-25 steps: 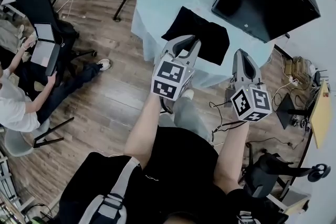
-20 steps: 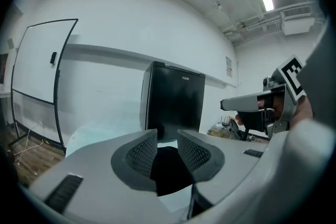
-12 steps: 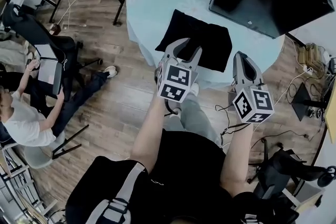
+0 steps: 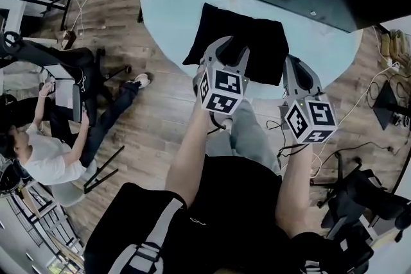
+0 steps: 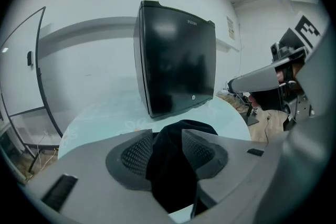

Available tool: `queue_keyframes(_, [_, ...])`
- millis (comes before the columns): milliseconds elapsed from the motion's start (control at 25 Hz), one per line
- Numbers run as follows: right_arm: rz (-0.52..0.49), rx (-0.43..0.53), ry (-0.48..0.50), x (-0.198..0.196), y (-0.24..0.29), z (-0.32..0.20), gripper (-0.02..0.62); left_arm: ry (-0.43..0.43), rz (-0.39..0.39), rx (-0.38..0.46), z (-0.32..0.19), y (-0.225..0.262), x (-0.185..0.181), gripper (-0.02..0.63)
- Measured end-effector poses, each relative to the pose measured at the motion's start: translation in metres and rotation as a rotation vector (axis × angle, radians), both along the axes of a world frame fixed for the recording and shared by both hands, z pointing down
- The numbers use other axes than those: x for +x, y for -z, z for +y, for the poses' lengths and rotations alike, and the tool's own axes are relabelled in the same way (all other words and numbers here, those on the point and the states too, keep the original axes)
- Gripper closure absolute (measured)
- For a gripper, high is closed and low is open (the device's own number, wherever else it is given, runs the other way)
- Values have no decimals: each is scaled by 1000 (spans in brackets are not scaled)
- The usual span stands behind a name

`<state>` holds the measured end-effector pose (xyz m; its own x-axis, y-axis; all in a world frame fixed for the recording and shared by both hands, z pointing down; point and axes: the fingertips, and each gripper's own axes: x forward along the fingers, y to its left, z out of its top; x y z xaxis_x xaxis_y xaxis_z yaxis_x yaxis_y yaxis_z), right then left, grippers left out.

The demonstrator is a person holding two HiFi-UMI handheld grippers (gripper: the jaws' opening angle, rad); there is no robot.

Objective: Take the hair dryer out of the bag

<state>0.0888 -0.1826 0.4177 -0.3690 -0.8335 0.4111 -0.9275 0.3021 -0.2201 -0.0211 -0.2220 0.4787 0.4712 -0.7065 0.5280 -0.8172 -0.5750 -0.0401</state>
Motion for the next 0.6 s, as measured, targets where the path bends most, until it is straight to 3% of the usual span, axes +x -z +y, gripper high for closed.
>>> queue_keyframes(600, [-68, -104, -6, 33, -53, -32, 591, -13, -246, -84, -44, -67, 22, 382])
